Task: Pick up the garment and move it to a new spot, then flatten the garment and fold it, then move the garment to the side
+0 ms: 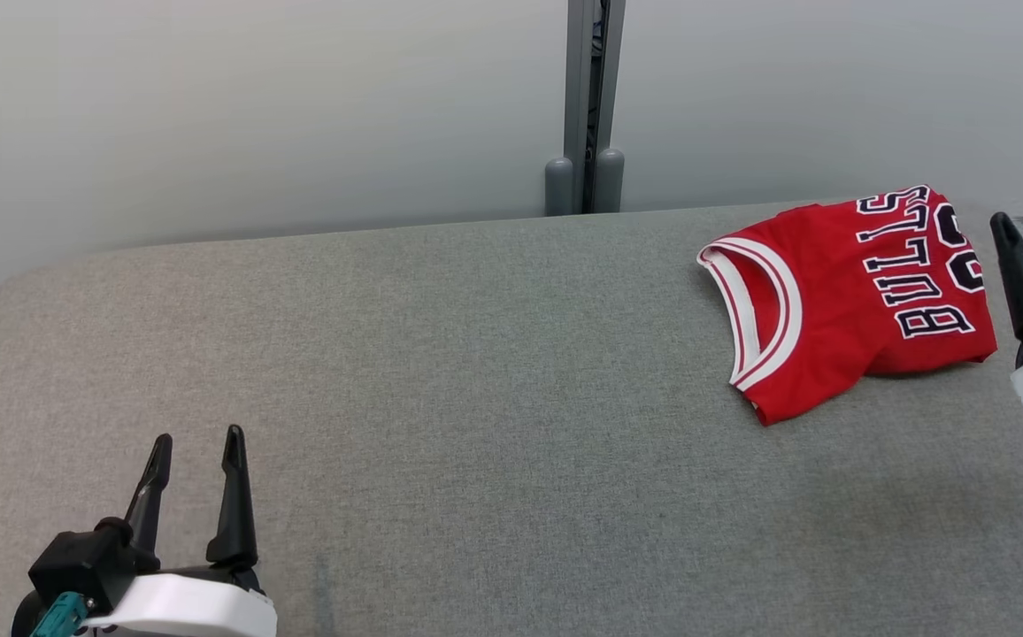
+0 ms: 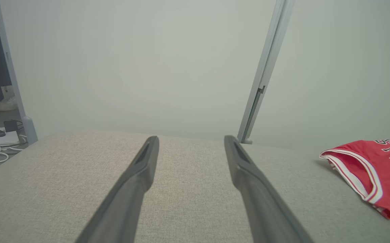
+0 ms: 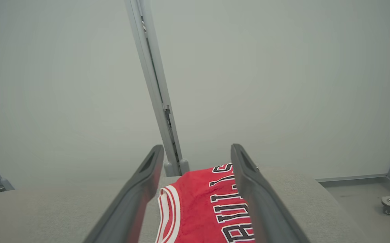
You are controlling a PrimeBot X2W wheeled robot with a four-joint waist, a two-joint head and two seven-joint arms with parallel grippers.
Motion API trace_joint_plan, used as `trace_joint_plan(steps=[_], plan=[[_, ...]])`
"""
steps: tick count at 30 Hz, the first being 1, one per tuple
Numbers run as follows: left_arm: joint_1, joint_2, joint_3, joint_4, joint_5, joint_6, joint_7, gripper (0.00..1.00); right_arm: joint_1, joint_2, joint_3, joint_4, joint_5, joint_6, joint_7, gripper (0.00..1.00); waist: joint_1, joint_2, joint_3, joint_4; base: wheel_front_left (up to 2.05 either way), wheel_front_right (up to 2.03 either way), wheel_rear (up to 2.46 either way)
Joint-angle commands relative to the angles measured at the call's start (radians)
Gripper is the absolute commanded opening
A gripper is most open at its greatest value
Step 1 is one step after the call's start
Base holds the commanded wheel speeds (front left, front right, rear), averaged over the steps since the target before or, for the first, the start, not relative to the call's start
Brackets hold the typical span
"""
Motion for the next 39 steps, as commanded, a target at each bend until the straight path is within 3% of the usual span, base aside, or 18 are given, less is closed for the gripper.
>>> trace_joint_plan(steps=[1, 8, 14, 25, 32, 39], plan=[[0.010, 0.005, 0.003, -0.004, -0.002, 0.003, 0.000, 1.00, 0.032, 0.006, -0.011, -0.008, -0.015, 0.000, -0.005, 1.00, 0.0000, -0.0001, 0.000, 0.000, 0.00, 0.00, 0.00], [0.027, 0.008, 0.004, -0.018, -0.010, -0.011, -0.008, 1.00, 0.295, 0.131, -0.270, -0.194, -0.180, 0.000, -0.005, 1.00, 0.0000, -0.0001, 0.002, -0.002, 0.00, 0.00, 0.00], [0.023, 0.000, 0.006, -0.020, -0.010, -0.026, -0.018, 1.00, 0.438, 0.236, -0.384, -0.296, -0.331, 0.000, -0.005, 1.00, 0.0000, -0.0001, 0.004, 0.004, 0.00, 0.00, 0.00], [0.039, -0.023, 0.027, -0.006, 0.012, -0.034, -0.027, 1.00, 0.568, 0.383, -0.521, -0.412, -0.594, 0.000, -0.005, 1.00, 0.0000, -0.0001, 0.006, 0.017, 0.00, 0.00, 0.00], [0.049, -0.046, 0.045, 0.000, 0.030, -0.046, -0.028, 1.00, 0.568, 0.431, -0.544, -0.422, -0.637, 0.000, -0.005, 1.00, 0.0000, -0.0001, 0.008, 0.019, 0.00, 0.00, 0.00], [0.045, -0.057, 0.056, 0.005, 0.053, -0.059, -0.028, 1.00, 0.556, 0.437, -0.546, -0.419, -0.648, 0.000, -0.005, 1.00, 0.0000, -0.0001, 0.009, 0.022, 0.00, 0.00, 0.00]])
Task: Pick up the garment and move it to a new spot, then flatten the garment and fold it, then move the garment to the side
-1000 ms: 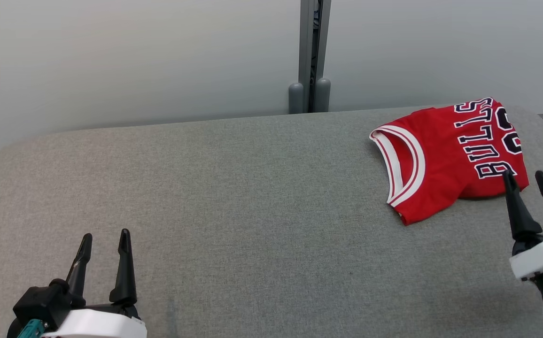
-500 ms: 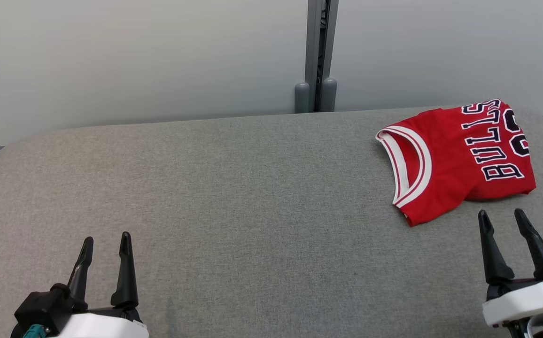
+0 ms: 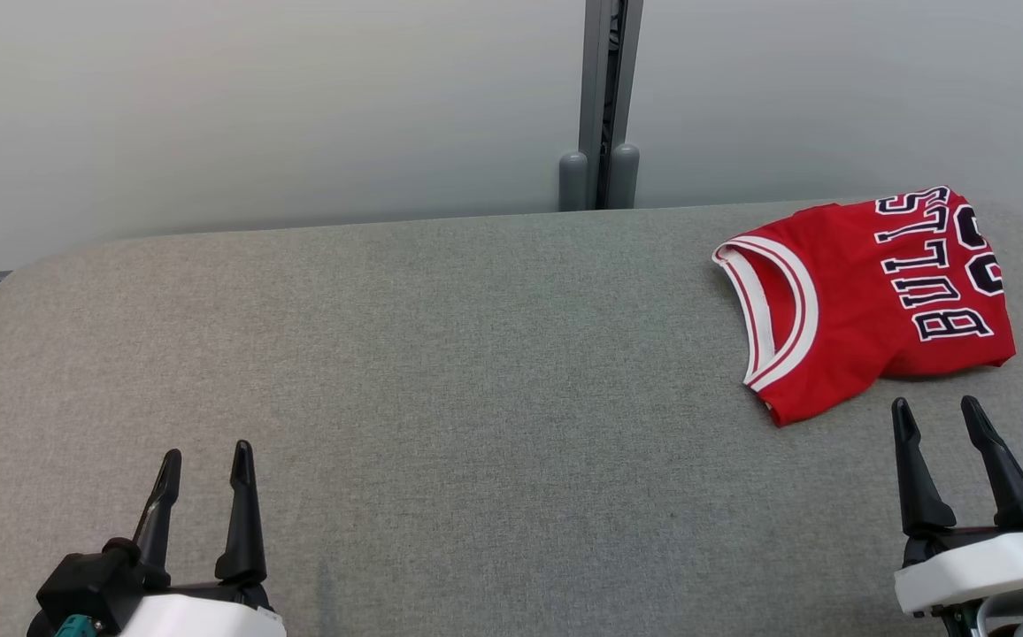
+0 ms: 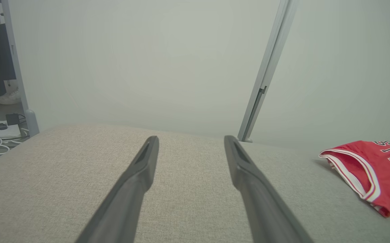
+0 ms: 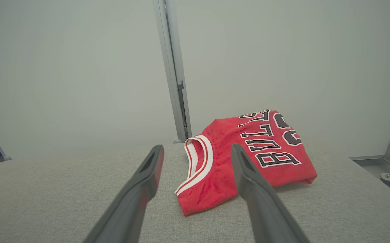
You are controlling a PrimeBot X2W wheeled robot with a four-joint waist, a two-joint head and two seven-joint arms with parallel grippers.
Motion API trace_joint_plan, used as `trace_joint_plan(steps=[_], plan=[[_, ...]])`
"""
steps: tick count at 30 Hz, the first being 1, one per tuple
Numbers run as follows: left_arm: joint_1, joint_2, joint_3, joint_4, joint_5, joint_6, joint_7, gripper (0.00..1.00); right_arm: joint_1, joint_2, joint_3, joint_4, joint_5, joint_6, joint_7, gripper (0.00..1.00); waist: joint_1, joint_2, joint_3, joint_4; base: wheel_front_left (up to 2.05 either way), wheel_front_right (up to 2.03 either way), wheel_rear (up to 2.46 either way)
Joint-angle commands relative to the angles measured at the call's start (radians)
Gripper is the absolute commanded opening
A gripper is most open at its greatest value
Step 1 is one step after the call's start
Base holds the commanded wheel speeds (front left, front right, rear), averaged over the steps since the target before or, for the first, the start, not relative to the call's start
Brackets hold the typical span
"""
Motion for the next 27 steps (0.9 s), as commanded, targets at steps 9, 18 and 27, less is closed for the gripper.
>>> trace_joint_plan(steps=[9, 18, 27], plan=[[0.008, -0.003, 0.012, 0.005, 0.044, -0.009, -0.005, 1.00, -0.011, 0.002, 0.004, 0.000, -0.008, 0.000, -0.005, 1.00, 0.0000, -0.0001, -0.004, -0.003, 0.00, 0.00, 0.00], [0.001, -0.011, 0.013, 0.017, 0.064, -0.020, -0.005, 1.00, -0.017, 0.001, 0.017, -0.001, 0.000, 0.000, -0.005, 1.00, 0.0000, -0.0001, -0.006, -0.002, 0.00, 0.00, 0.00], [-0.009, -0.016, 0.014, 0.031, 0.071, -0.030, -0.005, 1.00, -0.022, 0.000, 0.026, 0.007, 0.006, 0.000, -0.005, 1.00, 0.0000, -0.0001, -0.010, -0.001, 0.00, 0.00, 0.00]])
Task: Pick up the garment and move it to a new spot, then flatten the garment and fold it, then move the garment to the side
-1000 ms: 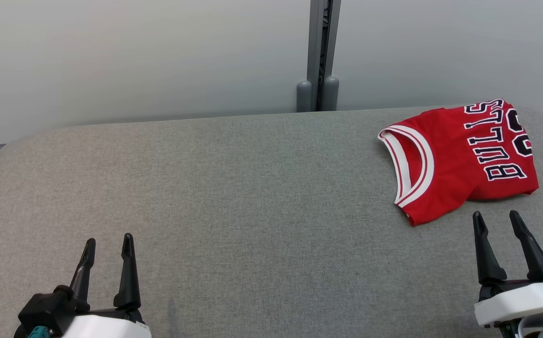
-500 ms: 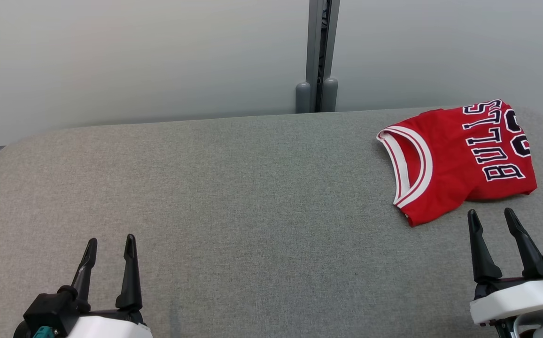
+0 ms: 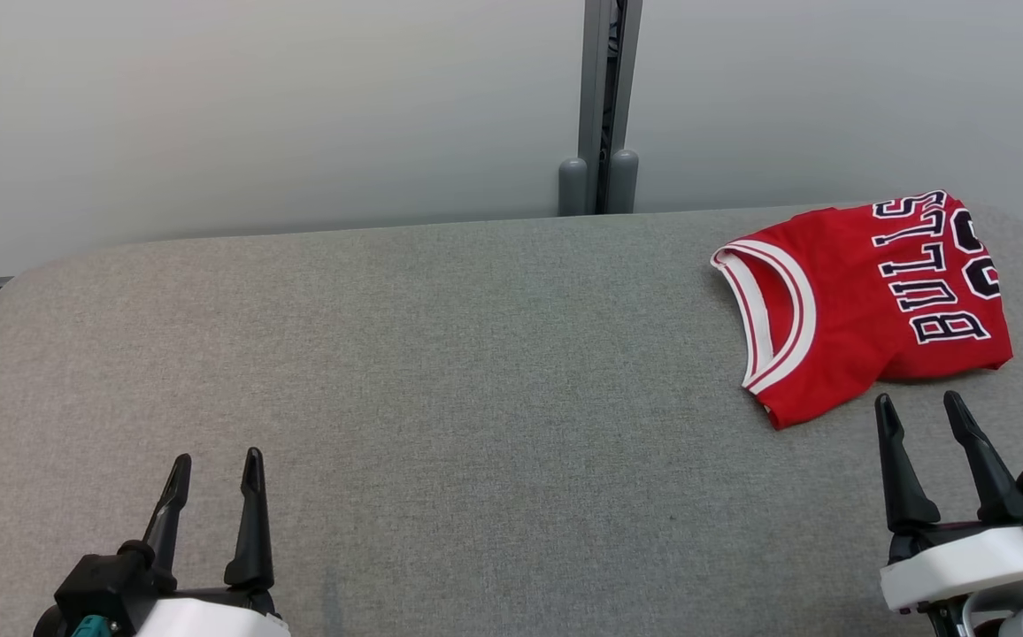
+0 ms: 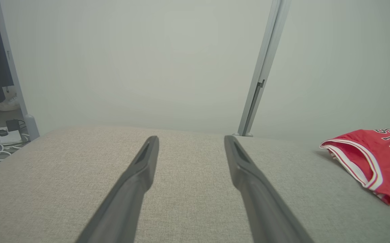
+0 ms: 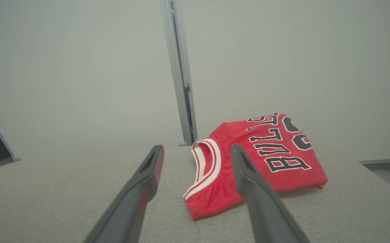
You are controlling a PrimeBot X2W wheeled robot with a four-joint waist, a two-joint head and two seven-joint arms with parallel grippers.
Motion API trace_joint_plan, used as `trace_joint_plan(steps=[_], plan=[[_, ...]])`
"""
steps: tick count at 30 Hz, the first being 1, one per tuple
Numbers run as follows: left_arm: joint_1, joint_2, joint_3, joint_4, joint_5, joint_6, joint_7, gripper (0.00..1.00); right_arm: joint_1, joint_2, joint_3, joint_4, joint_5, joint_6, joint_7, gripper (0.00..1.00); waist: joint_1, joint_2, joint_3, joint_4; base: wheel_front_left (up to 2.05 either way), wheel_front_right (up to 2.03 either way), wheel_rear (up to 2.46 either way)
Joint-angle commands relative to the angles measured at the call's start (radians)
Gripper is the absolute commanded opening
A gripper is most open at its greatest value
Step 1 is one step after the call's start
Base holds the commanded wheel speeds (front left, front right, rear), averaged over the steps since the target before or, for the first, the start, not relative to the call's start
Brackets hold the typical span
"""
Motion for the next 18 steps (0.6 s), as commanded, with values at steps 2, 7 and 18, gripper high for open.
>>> trace_joint_plan(steps=[2, 7, 18], plan=[[-0.009, 0.000, 0.003, 0.002, 0.008, -0.007, -0.005, 1.00, -0.008, -0.005, 0.004, 0.006, 0.003, 0.000, -0.005, 1.00, 0.0000, -0.0001, -0.001, 0.001, 0.00, 0.00, 0.00], [-0.010, 0.002, 0.003, 0.008, 0.017, -0.008, -0.005, 1.00, -0.009, -0.005, 0.010, 0.010, 0.001, 0.000, -0.005, 1.00, 0.0000, -0.0001, -0.003, -0.001, 0.00, 0.00, 0.00], [-0.015, 0.000, 0.003, 0.009, 0.035, -0.008, -0.005, 1.00, -0.009, -0.015, 0.047, 0.025, 0.013, 0.000, -0.005, 1.00, 0.0000, -0.0001, -0.005, -0.005, 0.00, 0.00, 0.00]])
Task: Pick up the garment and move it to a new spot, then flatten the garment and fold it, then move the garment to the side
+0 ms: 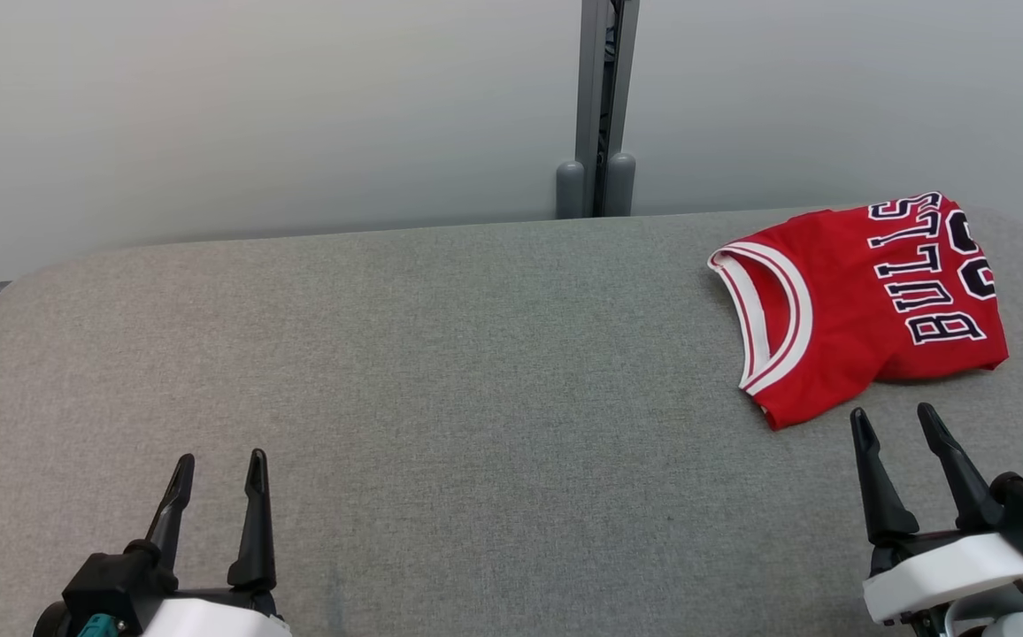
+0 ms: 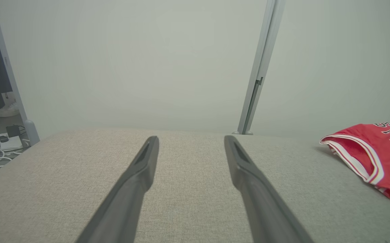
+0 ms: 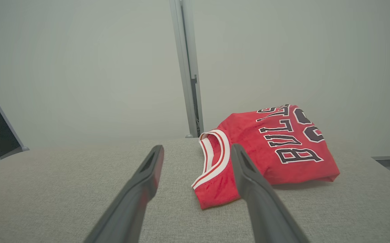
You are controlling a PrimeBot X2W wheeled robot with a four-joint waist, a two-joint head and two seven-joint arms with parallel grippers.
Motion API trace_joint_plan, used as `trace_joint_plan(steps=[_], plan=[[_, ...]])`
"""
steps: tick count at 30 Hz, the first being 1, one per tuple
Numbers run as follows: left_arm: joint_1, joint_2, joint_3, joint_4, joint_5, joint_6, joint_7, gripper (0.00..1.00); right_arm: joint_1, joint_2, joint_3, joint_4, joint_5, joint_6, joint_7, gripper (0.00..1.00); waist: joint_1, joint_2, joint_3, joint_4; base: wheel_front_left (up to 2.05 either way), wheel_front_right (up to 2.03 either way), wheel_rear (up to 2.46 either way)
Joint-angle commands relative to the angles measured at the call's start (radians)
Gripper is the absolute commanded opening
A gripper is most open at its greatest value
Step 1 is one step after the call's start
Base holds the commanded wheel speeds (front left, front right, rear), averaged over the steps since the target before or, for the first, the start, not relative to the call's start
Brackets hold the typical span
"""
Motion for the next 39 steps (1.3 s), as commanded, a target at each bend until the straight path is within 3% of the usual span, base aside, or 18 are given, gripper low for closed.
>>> trace_joint_plan(steps=[1, 20, 21, 25, 39], plan=[[-0.012, 0.001, 0.003, 0.001, 0.003, -0.003, -0.005, 1.00, -0.008, -0.007, -0.002, 0.000, 0.004, 0.000, -0.005, 1.00, 0.0000, 0.0000, 0.000, -0.001, 0.00, 0.00, 0.00], [-0.025, -0.001, -0.002, 0.001, 0.011, -0.014, -0.005, 1.00, -0.011, -0.025, 0.044, 0.018, 0.033, 0.000, -0.005, 1.00, 0.0000, 0.0000, 0.006, -0.005, 0.00, 0.00, 0.00], [-0.003, -0.006, -0.002, -0.001, 0.008, -0.010, 0.000, 0.00, 0.000, -0.016, 0.043, 0.013, 0.028, 0.000, 0.000, 0.00, 0.0000, 0.0000, 0.006, -0.005, 0.00, 0.00, 0.00], [0.012, -0.022, -0.003, 0.029, 0.000, -0.011, 0.009, 0.00, 0.023, 0.002, 0.042, 0.038, 0.037, 0.000, 0.004, 0.00, 0.0000, 0.0000, 0.006, -0.005, 0.00, 0.00, 0.00], [-0.046, -0.032, 0.038, 0.062, -0.238, -0.037, 0.094, 0.00, 0.018, 0.021, -0.001, 0.017, 0.274, 0.000, 0.060, 0.00, 0.0000, 0.0000, 0.006, -0.001, 0.00, 0.00, 0.00]])
